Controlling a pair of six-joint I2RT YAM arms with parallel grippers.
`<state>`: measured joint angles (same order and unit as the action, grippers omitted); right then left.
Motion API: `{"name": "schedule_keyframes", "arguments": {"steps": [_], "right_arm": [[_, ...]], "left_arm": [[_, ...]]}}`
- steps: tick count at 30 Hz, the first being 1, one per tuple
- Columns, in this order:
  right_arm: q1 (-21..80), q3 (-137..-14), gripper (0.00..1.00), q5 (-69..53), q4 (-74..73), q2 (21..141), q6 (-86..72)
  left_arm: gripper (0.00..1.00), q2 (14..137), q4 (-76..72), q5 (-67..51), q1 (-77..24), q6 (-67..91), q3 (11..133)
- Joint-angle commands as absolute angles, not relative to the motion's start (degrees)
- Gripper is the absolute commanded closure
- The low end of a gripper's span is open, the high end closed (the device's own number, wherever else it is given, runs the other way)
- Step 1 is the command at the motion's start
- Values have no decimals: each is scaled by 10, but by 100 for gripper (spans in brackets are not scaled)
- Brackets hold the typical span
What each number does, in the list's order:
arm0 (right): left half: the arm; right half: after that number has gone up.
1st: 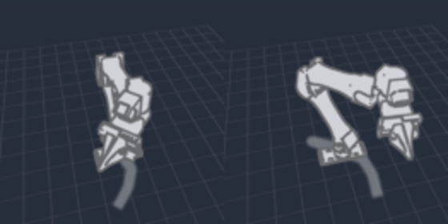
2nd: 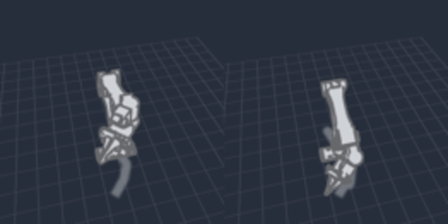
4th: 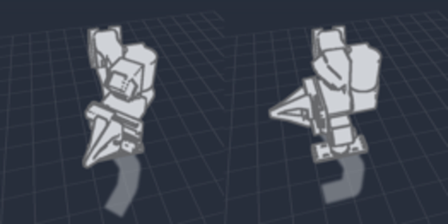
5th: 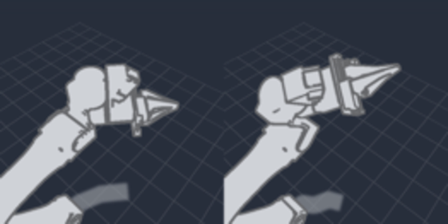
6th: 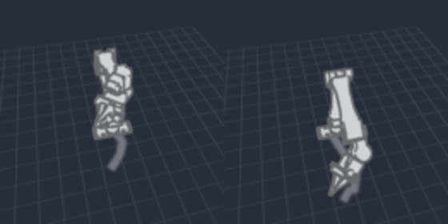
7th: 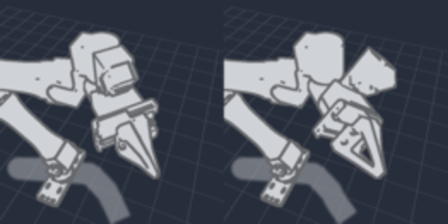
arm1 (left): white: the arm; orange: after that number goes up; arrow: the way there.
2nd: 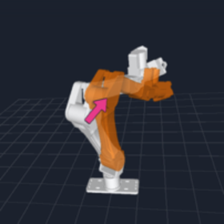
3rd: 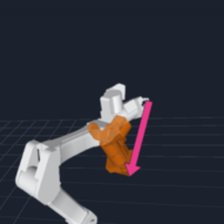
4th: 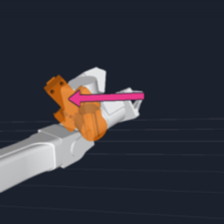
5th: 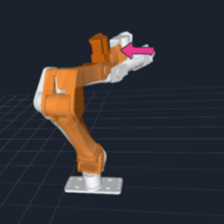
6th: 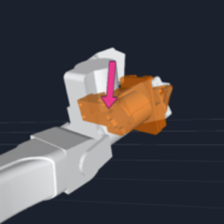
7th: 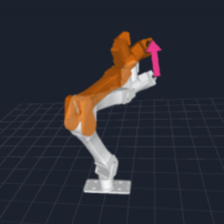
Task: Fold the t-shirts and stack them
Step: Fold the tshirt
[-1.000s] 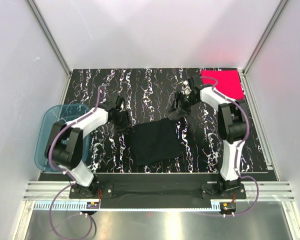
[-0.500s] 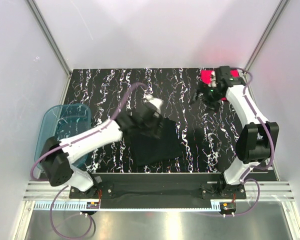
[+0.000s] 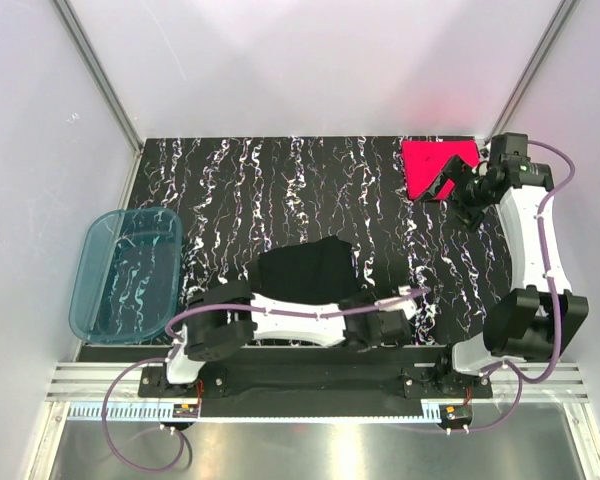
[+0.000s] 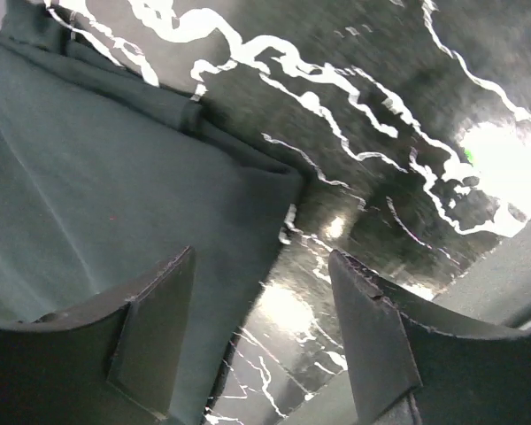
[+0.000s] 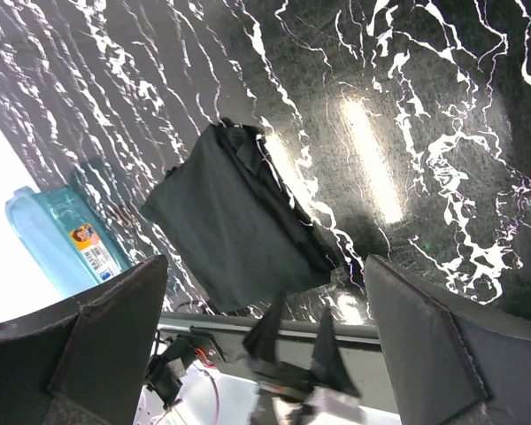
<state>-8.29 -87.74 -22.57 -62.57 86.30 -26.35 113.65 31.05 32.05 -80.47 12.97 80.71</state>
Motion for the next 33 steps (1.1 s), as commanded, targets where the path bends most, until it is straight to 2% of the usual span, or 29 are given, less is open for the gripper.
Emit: {"name": "schedule_keyframes", "arguments": {"steps": [1, 6, 12, 15, 17, 19, 20, 22, 28, 30, 32, 33], "right_arm": [[-86, -860, 0, -245, -622, 825, -269], [-86, -820, 0, -271, -609, 819, -271], [-86, -773, 0, -296, -575, 802, -265], [-86, -775, 0, -298, -583, 809, -254], [-86, -775, 0, -299, -584, 816, -244], [-86, -773, 0, -299, -579, 820, -240], [-86, -767, 0, -308, -577, 821, -238], [-85, -760, 2, -325, -569, 833, -236], [-76, -720, 11, -385, -520, 873, -243], [-63, -703, 9, -426, -504, 890, -248], [-52, -687, 0, -476, -473, 917, -257], [-36, -680, 0, -489, -461, 927, -263]], "left_arm": [[33, 1163, 334, 412, -822, 109, 853], [34, 1201, 327, 436, -832, 104, 853], [44, 1267, 310, 451, -831, 78, 887], [60, 1276, 307, 441, -829, 73, 889], [76, 1271, 308, 439, -826, 76, 881], [85, 1252, 308, 438, -820, 80, 870], [94, 1243, 307, 438, -817, 82, 864], [100, 1206, 305, 432, -810, 89, 845], [100, 1104, 294, 382, -782, 76, 802], [100, 1069, 299, 353, -770, 76, 796], [100, 1043, 304, 336, -756, 77, 786], [100, 1034, 307, 331, -752, 78, 782]]}}
